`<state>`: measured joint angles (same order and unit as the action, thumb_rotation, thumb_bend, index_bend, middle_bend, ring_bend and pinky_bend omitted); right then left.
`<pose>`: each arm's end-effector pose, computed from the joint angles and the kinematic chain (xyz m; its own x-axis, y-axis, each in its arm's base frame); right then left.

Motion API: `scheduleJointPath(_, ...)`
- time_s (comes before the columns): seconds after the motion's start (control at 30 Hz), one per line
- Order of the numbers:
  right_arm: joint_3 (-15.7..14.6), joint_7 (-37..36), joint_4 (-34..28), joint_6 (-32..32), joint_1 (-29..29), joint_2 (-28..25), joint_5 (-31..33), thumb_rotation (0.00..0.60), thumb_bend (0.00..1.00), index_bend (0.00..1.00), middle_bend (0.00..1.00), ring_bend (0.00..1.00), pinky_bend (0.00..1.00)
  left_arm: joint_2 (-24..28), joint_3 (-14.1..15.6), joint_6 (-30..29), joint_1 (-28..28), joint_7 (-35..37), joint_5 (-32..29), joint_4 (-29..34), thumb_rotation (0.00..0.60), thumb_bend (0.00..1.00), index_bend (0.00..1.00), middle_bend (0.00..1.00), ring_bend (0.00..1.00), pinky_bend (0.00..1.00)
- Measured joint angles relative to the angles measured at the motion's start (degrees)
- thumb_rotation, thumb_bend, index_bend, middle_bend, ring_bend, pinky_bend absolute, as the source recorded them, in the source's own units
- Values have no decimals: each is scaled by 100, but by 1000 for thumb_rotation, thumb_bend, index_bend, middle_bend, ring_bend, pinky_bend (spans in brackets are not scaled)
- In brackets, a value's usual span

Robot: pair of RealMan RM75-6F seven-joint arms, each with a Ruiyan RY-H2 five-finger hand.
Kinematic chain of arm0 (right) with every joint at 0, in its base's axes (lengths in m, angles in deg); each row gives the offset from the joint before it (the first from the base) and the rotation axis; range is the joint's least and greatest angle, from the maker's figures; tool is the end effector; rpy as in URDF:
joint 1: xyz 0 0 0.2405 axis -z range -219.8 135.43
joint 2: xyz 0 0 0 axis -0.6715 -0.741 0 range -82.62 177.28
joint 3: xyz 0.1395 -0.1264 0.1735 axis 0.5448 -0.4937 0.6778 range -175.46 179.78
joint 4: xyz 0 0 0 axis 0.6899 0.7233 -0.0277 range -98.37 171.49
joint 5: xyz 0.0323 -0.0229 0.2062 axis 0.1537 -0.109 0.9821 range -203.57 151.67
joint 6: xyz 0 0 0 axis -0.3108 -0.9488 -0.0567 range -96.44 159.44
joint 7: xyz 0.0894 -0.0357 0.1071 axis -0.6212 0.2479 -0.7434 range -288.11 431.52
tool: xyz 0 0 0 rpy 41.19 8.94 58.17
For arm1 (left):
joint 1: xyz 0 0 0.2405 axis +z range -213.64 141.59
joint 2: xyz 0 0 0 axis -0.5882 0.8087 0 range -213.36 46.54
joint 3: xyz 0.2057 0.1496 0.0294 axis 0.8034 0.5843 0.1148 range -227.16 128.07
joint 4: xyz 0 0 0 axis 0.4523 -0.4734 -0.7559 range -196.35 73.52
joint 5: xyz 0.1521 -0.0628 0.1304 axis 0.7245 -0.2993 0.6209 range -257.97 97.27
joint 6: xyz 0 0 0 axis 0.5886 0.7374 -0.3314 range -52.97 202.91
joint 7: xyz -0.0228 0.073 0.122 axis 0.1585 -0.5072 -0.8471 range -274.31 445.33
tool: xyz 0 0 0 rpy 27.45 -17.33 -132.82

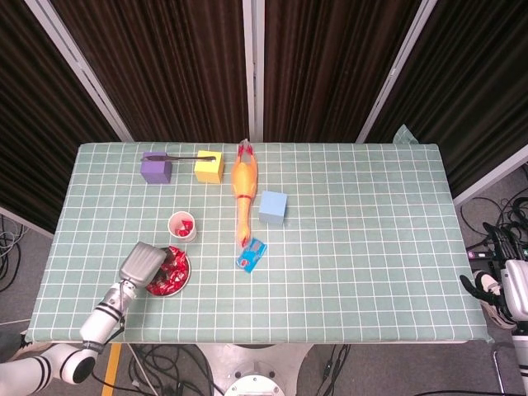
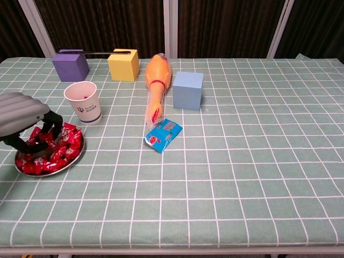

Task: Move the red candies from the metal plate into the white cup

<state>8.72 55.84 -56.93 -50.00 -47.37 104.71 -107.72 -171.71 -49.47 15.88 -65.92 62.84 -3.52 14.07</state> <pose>-0.3201 -0.1963 0.2012 0.2106 0.0248 0.9773 -0.9766 0.0510 0.2091 -0.2543 0.2845 -0.0169 0.6884 0.2391 0.6848 0.7138 -0.3910 -0.5810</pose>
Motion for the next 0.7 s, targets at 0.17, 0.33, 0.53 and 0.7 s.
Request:
scheduleJointPath(0.17,-1,-36,38,22,-8,15,4,600,155,13,98,17,379,333,-138,-185,19,205,54,458,600,473,675,719,931,1000)
scheduleJointPath(0.33,0,-75,75,35,-17,26,3,600,155,13,98,18,379,714,-493,-300,-81,376,39,882,600,470,674,718,931,1000)
scheduleJointPath(0.53,2,-89,89,42,-16,28,19,600,155,13,98,18,379,828,-929,-95,-458,385,-205,1029,600,467,667,713,931,1000)
scheduleJointPath(0.7,6,-97,101,40,1,22,58,600,155,13,100,18,380,669,-1111,249,-779,242,-533,783,600,465,661,704,931,1000)
